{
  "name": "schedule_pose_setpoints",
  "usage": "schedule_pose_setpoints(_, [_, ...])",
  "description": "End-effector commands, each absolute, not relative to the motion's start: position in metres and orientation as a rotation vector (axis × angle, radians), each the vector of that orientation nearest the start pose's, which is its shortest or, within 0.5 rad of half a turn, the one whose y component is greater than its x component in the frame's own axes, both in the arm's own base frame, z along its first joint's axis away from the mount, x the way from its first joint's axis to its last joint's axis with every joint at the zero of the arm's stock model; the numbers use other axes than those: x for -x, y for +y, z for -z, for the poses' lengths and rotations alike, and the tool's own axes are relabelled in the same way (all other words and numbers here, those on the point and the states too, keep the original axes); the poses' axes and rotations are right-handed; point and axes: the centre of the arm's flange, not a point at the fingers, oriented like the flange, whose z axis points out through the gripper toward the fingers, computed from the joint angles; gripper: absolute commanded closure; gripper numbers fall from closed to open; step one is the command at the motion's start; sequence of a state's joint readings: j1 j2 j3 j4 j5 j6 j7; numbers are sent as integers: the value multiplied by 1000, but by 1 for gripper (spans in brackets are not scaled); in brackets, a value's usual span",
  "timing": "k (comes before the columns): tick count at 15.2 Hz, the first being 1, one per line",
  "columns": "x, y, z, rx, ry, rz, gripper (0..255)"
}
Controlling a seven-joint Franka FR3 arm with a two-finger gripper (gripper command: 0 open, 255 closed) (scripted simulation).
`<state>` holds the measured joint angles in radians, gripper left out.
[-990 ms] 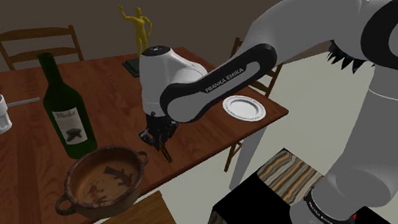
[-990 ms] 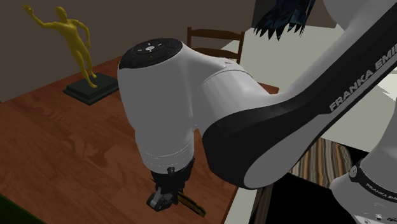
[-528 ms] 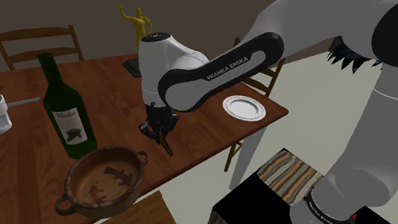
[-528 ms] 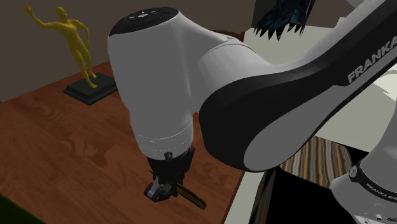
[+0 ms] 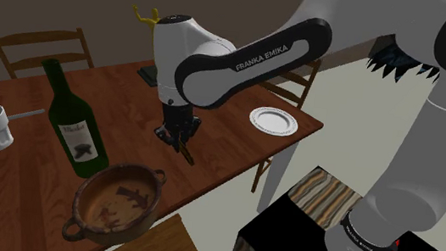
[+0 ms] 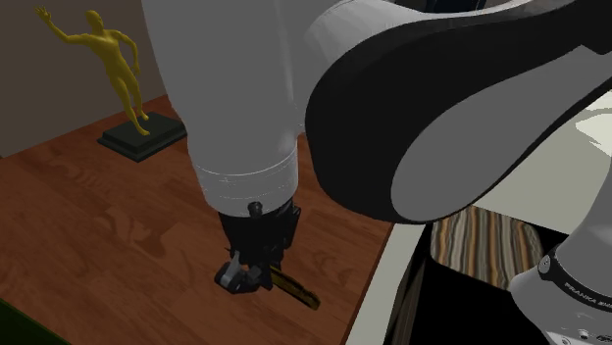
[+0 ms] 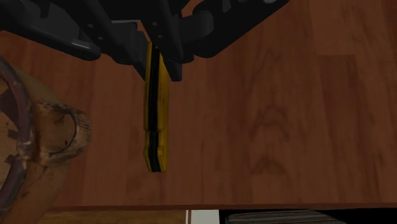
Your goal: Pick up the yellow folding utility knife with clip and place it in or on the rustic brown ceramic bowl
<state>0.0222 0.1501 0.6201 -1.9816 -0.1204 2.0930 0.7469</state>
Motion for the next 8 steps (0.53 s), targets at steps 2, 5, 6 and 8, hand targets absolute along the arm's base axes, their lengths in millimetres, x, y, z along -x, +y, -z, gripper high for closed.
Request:
schedule_pose_setpoints(2, [-474, 335, -421, 3159, 77, 6, 255])
schedule_pose_setpoints(5, [-474, 335, -436, 3159, 77, 6, 255])
schedule_pose_setpoints(6, [-474, 335, -442, 3159, 77, 6, 255])
schedule_pose_setpoints(8, [-474, 335, -452, 3159, 77, 6, 255])
